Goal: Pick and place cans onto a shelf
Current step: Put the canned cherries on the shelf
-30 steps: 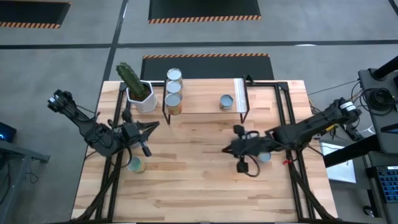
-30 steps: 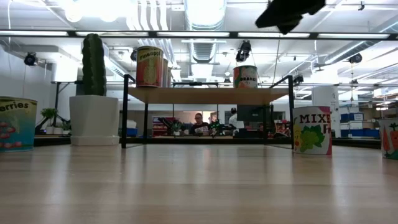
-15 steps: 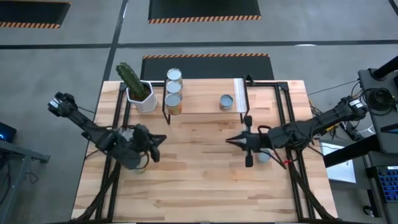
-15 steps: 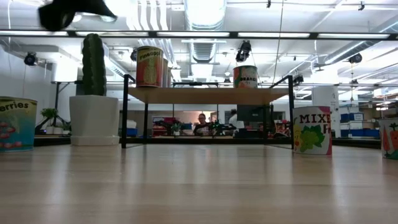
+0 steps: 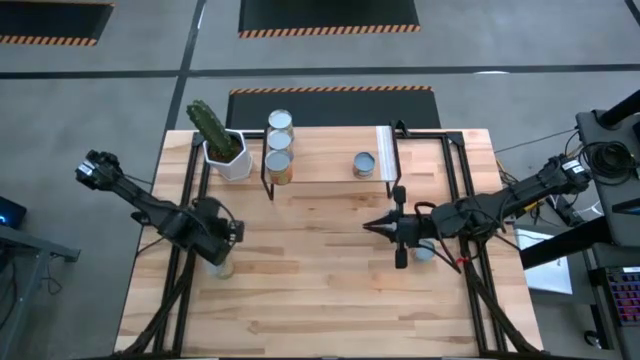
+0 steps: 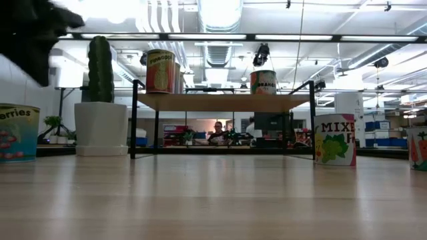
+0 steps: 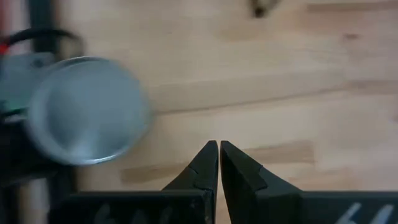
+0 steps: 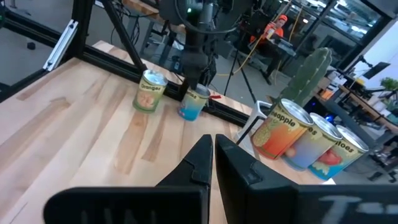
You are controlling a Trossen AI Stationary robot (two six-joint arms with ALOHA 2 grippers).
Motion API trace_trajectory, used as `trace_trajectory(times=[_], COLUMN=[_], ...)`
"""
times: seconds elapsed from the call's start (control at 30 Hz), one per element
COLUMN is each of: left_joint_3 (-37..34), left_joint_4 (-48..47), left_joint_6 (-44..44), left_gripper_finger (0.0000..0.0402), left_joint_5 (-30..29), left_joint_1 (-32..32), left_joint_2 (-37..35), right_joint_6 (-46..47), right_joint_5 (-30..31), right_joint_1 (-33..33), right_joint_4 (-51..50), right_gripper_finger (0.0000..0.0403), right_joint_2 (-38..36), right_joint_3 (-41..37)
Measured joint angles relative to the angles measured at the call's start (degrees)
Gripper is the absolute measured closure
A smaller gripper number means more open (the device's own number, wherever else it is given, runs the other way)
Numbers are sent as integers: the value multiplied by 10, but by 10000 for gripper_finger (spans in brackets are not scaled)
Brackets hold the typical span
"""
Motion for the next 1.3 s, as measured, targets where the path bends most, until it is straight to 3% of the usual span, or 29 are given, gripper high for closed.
trace_trajectory(times=[0.6,1.3], left_joint_3=[-7,-40], left_joint_4=[-119,-88], left_joint_6=[-86,-90], left_gripper_finger=[402,402], left_joint_5=[5,10], left_joint_1=[40,40], left_joint_2=[9,115], right_joint_6=[-42,-36], right_joint_5=[2,3], right_joint_1=[-1,-1], right_joint_4=[-1,-18], right_gripper_finger=[394,394], right_joint_2=[-3,-10], right_joint_3=[0,0])
